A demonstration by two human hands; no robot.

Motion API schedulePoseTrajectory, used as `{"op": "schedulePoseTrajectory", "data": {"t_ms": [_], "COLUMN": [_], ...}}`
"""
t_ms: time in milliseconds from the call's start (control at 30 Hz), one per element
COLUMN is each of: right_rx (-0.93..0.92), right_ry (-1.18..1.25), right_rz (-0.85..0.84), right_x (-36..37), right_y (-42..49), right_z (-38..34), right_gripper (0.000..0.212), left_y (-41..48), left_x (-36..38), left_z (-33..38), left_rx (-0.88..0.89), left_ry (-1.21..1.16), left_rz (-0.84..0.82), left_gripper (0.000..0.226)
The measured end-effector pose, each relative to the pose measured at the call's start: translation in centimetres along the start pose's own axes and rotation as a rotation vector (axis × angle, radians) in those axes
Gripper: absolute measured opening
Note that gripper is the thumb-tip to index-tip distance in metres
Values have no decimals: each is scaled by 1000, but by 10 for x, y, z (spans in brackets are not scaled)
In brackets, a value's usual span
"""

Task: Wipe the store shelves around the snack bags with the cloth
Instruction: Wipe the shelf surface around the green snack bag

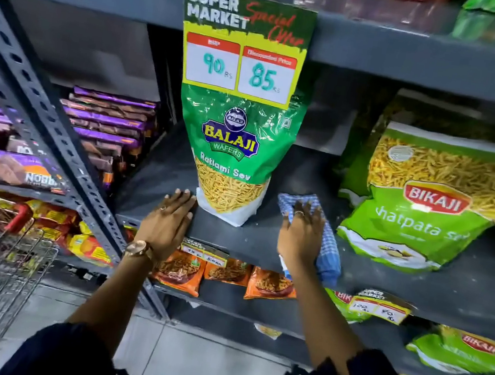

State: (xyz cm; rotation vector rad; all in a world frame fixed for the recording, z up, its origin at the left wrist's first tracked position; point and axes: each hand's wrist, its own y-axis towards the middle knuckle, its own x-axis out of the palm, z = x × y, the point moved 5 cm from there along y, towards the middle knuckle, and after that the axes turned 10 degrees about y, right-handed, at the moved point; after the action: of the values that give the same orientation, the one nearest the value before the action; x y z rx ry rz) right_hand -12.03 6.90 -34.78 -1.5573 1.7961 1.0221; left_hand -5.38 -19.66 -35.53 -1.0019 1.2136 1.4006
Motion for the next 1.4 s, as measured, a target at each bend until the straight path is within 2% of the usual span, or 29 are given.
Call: {"op": "schedulePoseTrajectory", "data": {"t_ms": [67,133,200,267,333,433,533,633,700,833,933,1000,1100,1133,1200,1333,1400], "right_rx": [-59,-122,-103,7,143,299,398,403,316,186,158,135,56,17,8,-40,-70], "right_ry": [45,63,50,58,167,301,297,259,262,361,334,254,153,130,108,-14,-105], "right_rz": [-20,48,145,264,357,391,410,343,270,238,237,151,-7,-47,-99,-175,-251], "right_x": [12,15,8,3,0,-1,-3,2,7,-3,-1,15,42,45,48,47,43], "right_y": [-1,-14,-26,-16,8,44,68,85,89,93,115,134,159,163,175,186,181], "right_z": [-14,-20,-16,-7,-4,-6,-4,-7,-10,-2,-1,-3,-2,-3,5,10,4], "right_gripper": [44,41,47,51,49,48,45,38,32,29,46,58,54,58,67,69,60], "left_y": [-1,-2,3,17,30,36,36,37,37,37,37,37,40,41,42,42,42], "left_x": [-1,-8,-17,-23,-19,-6,-3,-7,-5,-2,-3,-3,-2,-1,2,4,4], "left_z": [0,1,-3,-8,-13,-18,-18,-17,-18,-19,-18,-17,-14,-13,-14,-21,-23], "left_rx": [6,0,-48,-54,-52,-45,15,52,55,58,70,79,99,114,128,94,93], "left_ry": [-33,-79,-111,-117,-110,-101,-103,-151,-170,-190,-189,-205,-176,-154,-131,-205,-242], "left_rz": [44,113,174,203,192,146,153,164,155,142,150,145,131,117,81,66,70], "left_gripper": [58,53,46,46,52,56,53,50,51,53,54,53,52,54,60,64,65]}}
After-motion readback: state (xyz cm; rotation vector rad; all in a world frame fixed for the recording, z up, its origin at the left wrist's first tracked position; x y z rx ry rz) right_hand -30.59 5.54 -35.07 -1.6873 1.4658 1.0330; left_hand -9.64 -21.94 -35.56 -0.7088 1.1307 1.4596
